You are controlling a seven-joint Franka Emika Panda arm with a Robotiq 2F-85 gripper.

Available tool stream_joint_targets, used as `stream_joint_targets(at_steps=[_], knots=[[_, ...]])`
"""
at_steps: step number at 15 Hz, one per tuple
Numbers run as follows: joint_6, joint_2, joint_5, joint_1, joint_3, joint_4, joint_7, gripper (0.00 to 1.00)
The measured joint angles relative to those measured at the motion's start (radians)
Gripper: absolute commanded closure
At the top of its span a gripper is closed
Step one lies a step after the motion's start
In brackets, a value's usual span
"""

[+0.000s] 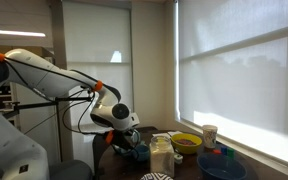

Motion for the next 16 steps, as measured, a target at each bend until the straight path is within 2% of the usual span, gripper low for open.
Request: stream_joint_targets(at_steps=[5,8,11,15,16], knots=[[0.001,-0.051,-0.001,-0.02,0.049,0.003,0.039,0.97],[0.003,-0.096,-0.036,-0.03,0.089,0.003,0.143,0.97],[0.003,-0.142,-0.145,-0.05,0.138,0.003,0.323,0.97],[-0.005,-0.205,-0.332,-0.053,0.164,0.006,0.566,0.97],[-0.019,-0.215,-0.392,-0.053,0.165,0.009,0.62,0.87]])
